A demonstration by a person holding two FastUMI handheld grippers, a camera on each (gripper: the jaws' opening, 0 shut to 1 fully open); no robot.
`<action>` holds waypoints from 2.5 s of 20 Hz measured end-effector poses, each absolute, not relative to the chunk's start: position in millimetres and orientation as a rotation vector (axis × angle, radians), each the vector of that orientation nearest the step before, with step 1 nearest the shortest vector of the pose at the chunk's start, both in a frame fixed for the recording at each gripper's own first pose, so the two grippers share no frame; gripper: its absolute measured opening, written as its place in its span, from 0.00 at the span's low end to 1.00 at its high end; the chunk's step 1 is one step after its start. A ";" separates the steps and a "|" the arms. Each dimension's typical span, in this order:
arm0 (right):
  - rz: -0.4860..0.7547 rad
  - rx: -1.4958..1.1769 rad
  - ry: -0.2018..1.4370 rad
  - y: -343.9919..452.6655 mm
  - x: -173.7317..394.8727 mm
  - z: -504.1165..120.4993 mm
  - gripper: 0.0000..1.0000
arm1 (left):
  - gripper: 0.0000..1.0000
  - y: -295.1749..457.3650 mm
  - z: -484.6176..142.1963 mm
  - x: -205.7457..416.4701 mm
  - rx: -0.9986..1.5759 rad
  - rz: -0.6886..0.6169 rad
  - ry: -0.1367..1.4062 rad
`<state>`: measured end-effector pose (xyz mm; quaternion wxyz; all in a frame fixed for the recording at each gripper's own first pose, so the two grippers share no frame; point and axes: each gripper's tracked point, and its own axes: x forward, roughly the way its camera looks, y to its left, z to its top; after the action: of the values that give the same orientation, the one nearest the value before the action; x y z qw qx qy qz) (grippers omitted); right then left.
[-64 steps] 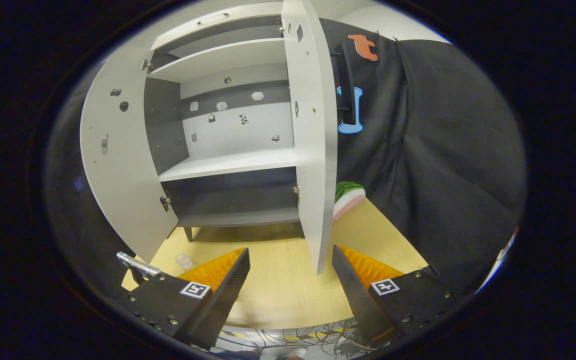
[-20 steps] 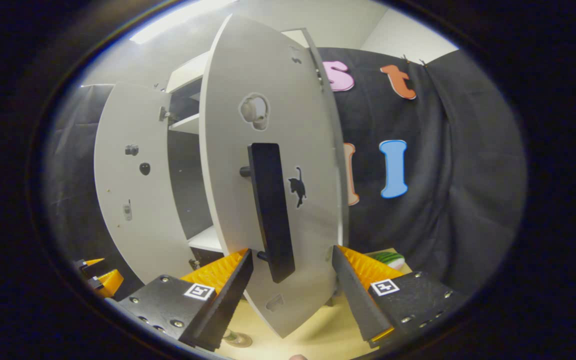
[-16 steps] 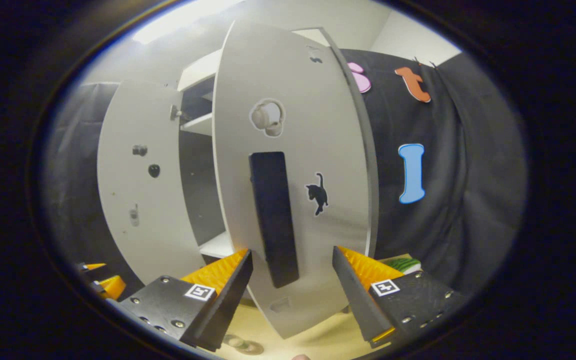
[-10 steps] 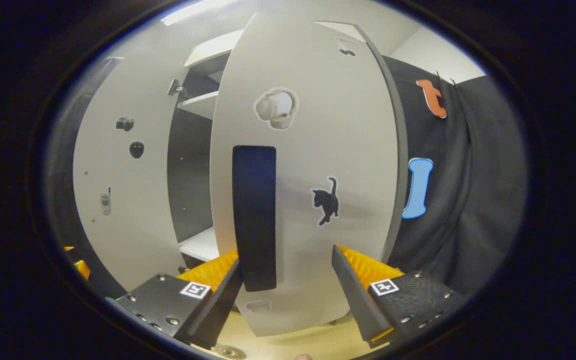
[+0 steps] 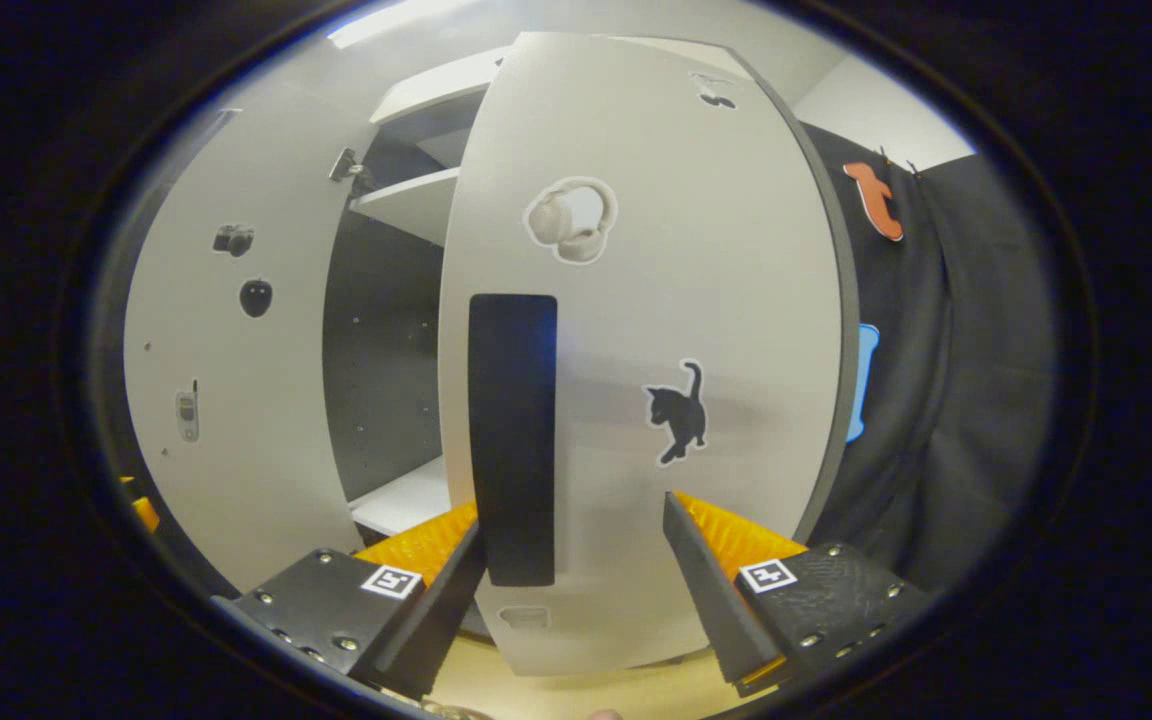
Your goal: Grasp the bottle in the cabinet with the left hand and place it on the coaster, then close the right door with the right hand and the left door with the left hand.
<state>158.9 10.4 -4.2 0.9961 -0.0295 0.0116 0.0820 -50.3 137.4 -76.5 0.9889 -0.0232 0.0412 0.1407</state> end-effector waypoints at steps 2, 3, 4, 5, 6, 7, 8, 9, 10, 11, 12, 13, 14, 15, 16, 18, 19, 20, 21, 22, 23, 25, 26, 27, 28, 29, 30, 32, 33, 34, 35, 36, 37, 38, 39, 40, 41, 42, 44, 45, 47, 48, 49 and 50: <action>0.160 -0.056 0.021 15.7 169.6 -5.5 0.97 | 0.91 145.7 -77.2 -46.6 -0.065 0.281 0.100; 0.157 -0.057 0.020 18.4 175.9 -5.2 0.97 | 0.91 150.0 -78.0 -44.5 -0.070 0.280 0.110; 0.153 -0.058 0.016 20.7 181.7 -5.0 0.97 | 0.91 155.3 -78.1 -44.6 -0.077 0.284 0.117; 0.149 -0.061 0.011 23.4 186.5 -4.2 1.00 | 0.91 159.6 -75.3 -43.1 -0.087 0.278 0.116; 0.140 -0.062 0.006 23.9 190.1 -3.5 1.00 | 0.89 162.5 -73.0 -41.1 -0.095 0.276 0.115; 0.127 -0.061 -0.001 23.7 194.2 -2.2 0.97 | 0.92 164.7 -69.9 -38.9 -0.099 0.271 0.113; 0.113 -0.064 -0.008 24.4 197.4 -1.0 0.97 | 0.91 166.6 -64.1 -36.9 -0.100 0.259 0.108; 0.100 -0.066 -0.014 25.3 201.3 -0.1 0.97 | 0.92 168.4 -58.7 -33.4 -0.097 0.250 0.105; 0.087 -0.066 -0.019 24.7 204.5 0.2 1.00 | 0.92 170.2 -54.0 -27.9 -0.091 0.233 0.105; 0.073 -0.066 -0.021 24.4 206.8 -0.7 1.00 | 0.94 169.7 -51.4 -23.5 -0.092 0.215 0.111; 0.060 -0.066 -0.026 25.1 210.2 -0.5 1.00 | 0.89 170.6 -48.0 -18.5 -0.088 0.203 0.116; 0.048 -0.068 -0.030 25.3 209.8 -2.1 1.00 | 0.89 172.4 -45.1 -15.3 -0.090 0.191 0.121; 0.037 -0.068 -0.034 25.3 209.6 -1.6 1.00 | 0.94 173.3 -39.2 -11.5 -0.089 0.181 0.114; 0.029 -0.071 -0.036 25.2 210.7 -2.1 1.00 | 0.94 174.8 -34.4 -7.1 -0.093 0.171 0.109; 0.023 -0.071 -0.038 25.8 210.7 -2.2 1.00 | 0.94 174.6 -31.5 -6.0 -0.087 0.157 0.110; 0.016 -0.066 -0.038 25.7 211.6 -2.1 1.00 | 0.94 178.0 -25.2 0.3 -0.075 0.137 0.106; 0.012 -0.066 -0.036 25.8 211.9 -2.6 1.00 | 0.89 175.8 -21.5 3.3 -0.074 0.119 0.104; 0.009 -0.066 -0.032 25.9 211.7 -2.7 1.00 | 0.89 172.1 -18.3 4.9 -0.075 0.097 0.099; 0.010 -0.062 -0.027 26.3 211.2 -3.4 1.00 | 0.89 167.5 -14.9 6.8 -0.076 0.071 0.095; 0.016 -0.057 -0.022 26.2 210.6 -2.8 1.00 | 0.89 161.8 -13.2 7.8 -0.073 0.048 0.092; 0.020 -0.044 -0.009 25.7 210.0 -4.0 1.00 | 0.94 159.5 -11.7 9.7 -0.061 0.038 0.089; 0.029 -0.028 0.000 25.6 206.0 -3.7 1.00 | 0.94 155.0 -12.0 13.2 -0.040 0.026 0.090; 0.032 -0.031 0.002 25.5 202.7 -3.7 1.00 | 0.94 155.6 -10.0 14.0 -0.031 0.027 0.086; 0.035 -0.040 -0.003 25.9 198.6 -2.6 1.00 | 0.93 156.1 -9.2 15.0 -0.025 0.027 0.082; 0.038 -0.052 -0.004 26.2 194.5 -2.7 1.00 | 0.93 155.0 -10.0 13.2 -0.032 0.025 0.080; 0.040 -0.060 -0.001 25.6 189.6 -3.4 1.00 | 0.89 154.8 -9.9 13.1 -0.042 0.023 0.083; 0.043 -0.064 0.001 25.3 184.3 -3.8 1.00 | 0.98 154.1 -10.9 12.4 -0.051 0.018 0.084; 0.049 -0.074 0.004 23.4 172.1 -4.9 1.00 | 0.93 154.4 -11.8 13.2 -0.063 0.011 0.089; 0.052 -0.083 0.006 21.5 165.6 -5.3 1.00 | 0.93 154.5 -11.2 13.7 -0.070 0.007 0.089; 0.053 -0.094 0.005 19.9 159.0 -5.0 1.00 | 0.93 153.5 -12.2 13.9 -0.076 0.002 0.094; 0.055 -0.104 0.006 18.5 152.3 -5.3 1.00 | 0.93 152.6 -12.1 14.2 -0.083 -0.005 0.094; 0.056 -0.109 0.008 16.9 145.6 -5.5 1.00 | 0.89 151.8 -12.5 14.3 -0.087 -0.011 0.099; 0.062 -0.108 0.012 16.0 139.9 -6.5 1.00 | 0.94 151.2 -11.9 14.7 -0.088 -0.015 0.097; 0.066 -0.104 0.016 15.4 133.6 -7.2 1.00 | 0.89 151.0 -10.7 15.6 -0.088 -0.020 0.097; 0.069 -0.100 0.020 14.1 127.5 -7.9 1.00 | 0.94 149.4 -11.9 15.7 -0.089 -0.028 0.100; 0.071 -0.095 0.023 13.3 120.9 -8.6 1.00 | 0.93 147.1 -11.9 15.5 -0.091 -0.033 0.102; 0.075 -0.090 0.024 12.3 114.9 -9.0 1.00 | 0.92 144.5 -11.9 15.5 -0.090 -0.039 0.103; 0.078 -0.086 0.027 12.0 109.3 -9.9 1.00 | 0.92 140.8 -10.8 16.3 -0.089 -0.048 0.101; 0.083 -0.075 0.032 9.8 98.4 -11.8 1.00 | 0.92 127.8 -11.9 17.0 -0.090 -0.079 0.107; 0.086 -0.068 0.036 8.8 93.3 -13.5 1.00 | 0.92 118.8 -11.0 17.7 -0.091 -0.100 0.108; 0.085 -0.056 0.049 3.6 84.7 -18.6 1.00 | 0.92 97.3 -11.7 21.7 -0.093 -0.145 0.108; 0.083 -0.050 0.058 0.4 81.0 -21.3 1.00 | 0.92 86.2 -11.6 24.3 -0.091 -0.166 0.108; 0.078 -0.043 0.063 -4.1 77.6 -23.1 1.00 | 0.92 76.0 -11.7 27.0 -0.088 -0.180 0.105; 0.072 -0.038 0.066 -8.9 73.9 -23.8 1.00 | 0.92 66.4 -12.3 30.6 -0.084 -0.189 0.105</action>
<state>73.9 -8.9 -23.8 0.9986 -0.0188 0.0330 0.0361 30.6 66.4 -12.3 0.9933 -0.0418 0.0526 -0.0941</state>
